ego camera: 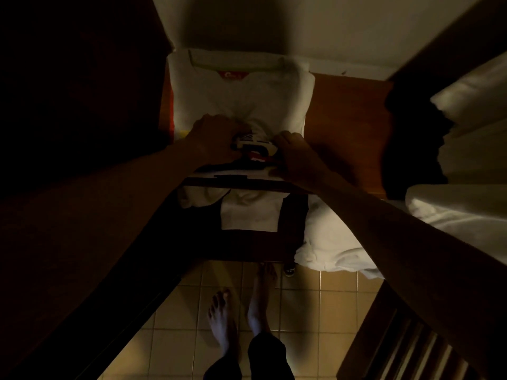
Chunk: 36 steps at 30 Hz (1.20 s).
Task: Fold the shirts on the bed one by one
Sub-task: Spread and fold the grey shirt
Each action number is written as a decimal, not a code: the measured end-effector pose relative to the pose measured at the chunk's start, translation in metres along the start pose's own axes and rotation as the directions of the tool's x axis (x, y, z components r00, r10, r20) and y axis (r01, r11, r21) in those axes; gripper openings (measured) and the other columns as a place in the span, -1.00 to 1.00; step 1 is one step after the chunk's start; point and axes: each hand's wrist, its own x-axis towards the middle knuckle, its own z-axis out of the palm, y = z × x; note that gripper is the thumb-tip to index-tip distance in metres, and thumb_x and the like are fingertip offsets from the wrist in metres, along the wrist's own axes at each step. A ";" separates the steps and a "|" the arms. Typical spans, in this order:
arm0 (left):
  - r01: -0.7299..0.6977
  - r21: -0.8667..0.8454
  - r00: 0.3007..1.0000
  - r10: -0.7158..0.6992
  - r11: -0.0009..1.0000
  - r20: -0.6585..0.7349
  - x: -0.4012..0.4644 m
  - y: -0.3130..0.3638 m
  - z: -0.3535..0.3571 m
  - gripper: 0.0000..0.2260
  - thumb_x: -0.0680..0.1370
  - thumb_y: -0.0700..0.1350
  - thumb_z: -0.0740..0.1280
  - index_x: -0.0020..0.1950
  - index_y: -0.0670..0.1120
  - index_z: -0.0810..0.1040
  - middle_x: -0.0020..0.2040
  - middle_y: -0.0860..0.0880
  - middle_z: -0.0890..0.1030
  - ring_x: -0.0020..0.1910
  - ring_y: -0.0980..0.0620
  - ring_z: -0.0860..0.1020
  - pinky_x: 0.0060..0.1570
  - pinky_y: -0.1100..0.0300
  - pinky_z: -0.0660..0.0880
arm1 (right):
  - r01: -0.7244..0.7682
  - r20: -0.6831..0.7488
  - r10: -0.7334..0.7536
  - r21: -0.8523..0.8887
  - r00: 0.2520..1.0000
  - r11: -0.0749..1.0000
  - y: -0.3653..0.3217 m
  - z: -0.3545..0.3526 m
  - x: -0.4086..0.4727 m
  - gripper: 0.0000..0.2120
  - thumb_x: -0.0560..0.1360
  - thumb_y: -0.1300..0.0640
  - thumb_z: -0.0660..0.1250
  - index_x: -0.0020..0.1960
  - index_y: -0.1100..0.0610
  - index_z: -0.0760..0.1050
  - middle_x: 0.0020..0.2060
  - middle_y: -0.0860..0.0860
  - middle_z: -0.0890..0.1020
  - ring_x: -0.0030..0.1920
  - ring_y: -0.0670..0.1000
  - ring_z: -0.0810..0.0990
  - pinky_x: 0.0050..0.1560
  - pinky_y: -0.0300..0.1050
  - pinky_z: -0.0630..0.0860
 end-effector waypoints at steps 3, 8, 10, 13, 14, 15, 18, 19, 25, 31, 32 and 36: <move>0.010 0.000 1.000 -0.010 1.000 0.001 0.001 0.000 0.001 -0.40 0.53 0.20 0.37 0.54 0.10 0.33 0.48 -0.07 0.42 0.38 -0.18 0.43 0.36 0.00 0.31 | 0.010 -0.041 -0.010 -0.017 0.999 1.000 0.001 -0.002 0.006 -0.44 0.44 0.11 0.50 0.37 0.26 0.43 0.22 0.21 0.51 0.19 0.22 0.49 0.14 0.13 0.48; 0.008 -0.009 1.000 -0.008 1.000 -0.012 -0.001 0.000 0.003 -0.40 0.54 0.20 0.37 0.54 0.10 0.32 0.48 -0.07 0.42 0.38 -0.18 0.42 0.37 -0.01 0.31 | 0.021 0.010 -0.021 -0.075 1.000 0.997 0.002 0.002 0.000 -0.30 0.41 0.01 0.52 0.44 0.20 0.34 0.31 0.17 0.43 0.25 0.18 0.42 0.08 0.08 0.53; 0.012 -0.012 1.000 -0.012 1.000 -0.013 -0.002 0.001 0.004 -0.40 0.53 0.19 0.38 0.54 0.10 0.32 0.48 -0.07 0.42 0.38 -0.18 0.42 0.37 0.00 0.31 | 0.010 0.027 -0.006 -0.148 1.000 0.989 0.000 0.007 -0.002 -0.21 0.36 0.01 0.56 0.47 0.17 0.28 0.34 0.14 0.39 0.27 0.16 0.38 0.05 0.06 0.56; 0.015 0.001 1.000 -0.015 1.000 -0.025 -0.002 0.002 0.005 -0.39 0.52 0.19 0.39 0.53 0.10 0.33 0.45 -0.08 0.45 0.36 -0.19 0.44 0.35 -0.03 0.34 | 0.006 -0.038 -0.012 -0.176 0.999 0.984 -0.001 0.007 0.003 -0.31 0.42 0.09 0.51 0.46 0.17 0.31 0.31 0.15 0.44 0.22 0.17 0.43 0.02 0.08 0.57; 0.015 0.001 0.999 -0.015 1.000 -0.037 -0.003 0.002 0.006 -0.37 0.51 0.19 0.40 0.54 0.10 0.32 0.45 -0.08 0.46 0.36 -0.19 0.44 0.34 -0.02 0.35 | 0.008 -0.038 -0.014 -0.175 0.999 0.985 0.000 0.005 0.005 -0.34 0.43 0.10 0.50 0.45 0.17 0.33 0.29 0.15 0.45 0.20 0.18 0.45 0.01 0.11 0.57; 0.011 -0.007 0.999 -0.011 1.000 -0.047 -0.005 0.001 0.008 -0.35 0.50 0.20 0.42 0.55 0.11 0.30 0.46 -0.07 0.44 0.38 -0.18 0.43 0.34 -0.01 0.35 | 0.009 -0.025 -0.013 -0.169 1.000 0.986 0.000 0.003 0.007 -0.35 0.42 0.10 0.50 0.44 0.18 0.35 0.27 0.16 0.47 0.19 0.19 0.46 0.01 0.13 0.56; -0.010 -0.043 1.000 0.009 0.999 -0.026 -0.019 0.003 0.024 -0.24 0.51 0.10 0.44 0.61 0.11 0.13 0.59 -0.08 0.21 0.52 -0.16 0.24 0.42 -0.10 0.31 | 0.011 -0.006 -0.013 -0.157 1.000 0.988 0.000 -0.001 0.008 -0.40 0.43 0.01 0.48 0.39 0.15 0.39 0.23 0.13 0.49 0.18 0.19 0.48 0.05 0.18 0.54; -0.014 -0.007 0.999 0.014 1.000 -0.029 -0.026 0.003 0.032 -0.21 0.52 0.05 0.43 0.63 0.11 0.05 0.62 -0.09 0.10 0.56 -0.17 0.13 0.43 -0.17 0.28 | 0.017 -0.018 -0.021 -0.178 1.000 0.984 0.000 0.000 0.006 -0.42 0.44 -0.06 0.44 0.37 0.13 0.40 0.22 0.12 0.51 0.18 0.18 0.49 0.09 0.19 0.51; 0.270 -0.087 0.951 -0.280 0.959 -0.134 -0.073 -0.029 0.075 -0.20 0.55 -0.24 0.36 0.61 0.00 -0.09 0.63 -0.20 -0.08 0.60 -0.23 -0.04 0.54 -0.08 -0.05 | 0.038 -0.143 -0.073 -0.233 0.987 0.972 0.007 0.012 -0.029 -0.62 0.52 -0.04 0.35 0.28 0.09 0.53 0.19 0.11 0.58 0.21 0.23 0.52 0.19 0.23 0.37; 0.158 -0.230 0.808 -0.259 0.960 -0.529 -0.066 -0.015 0.071 -0.55 0.54 -0.20 0.19 0.43 -0.25 0.44 0.46 -0.33 0.36 0.48 -0.41 0.25 0.44 -0.41 0.08 | -0.085 -0.482 0.127 0.109 0.867 0.990 -0.033 0.022 -0.019 -0.45 0.57 -0.08 0.04 0.45 0.17 0.40 0.51 0.14 0.31 0.55 0.19 0.19 0.49 0.38 -0.02; 0.139 -0.264 0.793 -0.267 0.954 -0.547 -0.052 -0.008 0.067 -0.55 0.61 -0.16 0.10 0.50 -0.22 0.33 0.52 -0.29 0.27 0.53 -0.34 0.18 0.48 -0.35 0.07 | -0.066 -0.473 0.143 0.175 0.869 0.982 -0.044 0.023 -0.004 -0.45 0.61 -0.04 0.01 0.51 0.19 0.31 0.55 0.14 0.22 0.58 0.16 0.10 0.52 0.33 -0.06; 0.174 -0.197 0.861 -0.246 0.965 -0.446 0.000 0.011 0.072 -0.52 0.71 0.07 -0.15 0.63 -0.01 -0.06 0.63 -0.10 -0.11 0.61 -0.08 -0.16 0.55 -0.11 -0.15 | -0.058 -0.337 0.122 0.192 0.934 0.980 -0.047 0.041 0.041 -0.46 0.68 0.03 0.06 0.58 0.21 0.10 0.59 0.14 0.06 0.60 0.10 -0.05 0.56 0.19 -0.15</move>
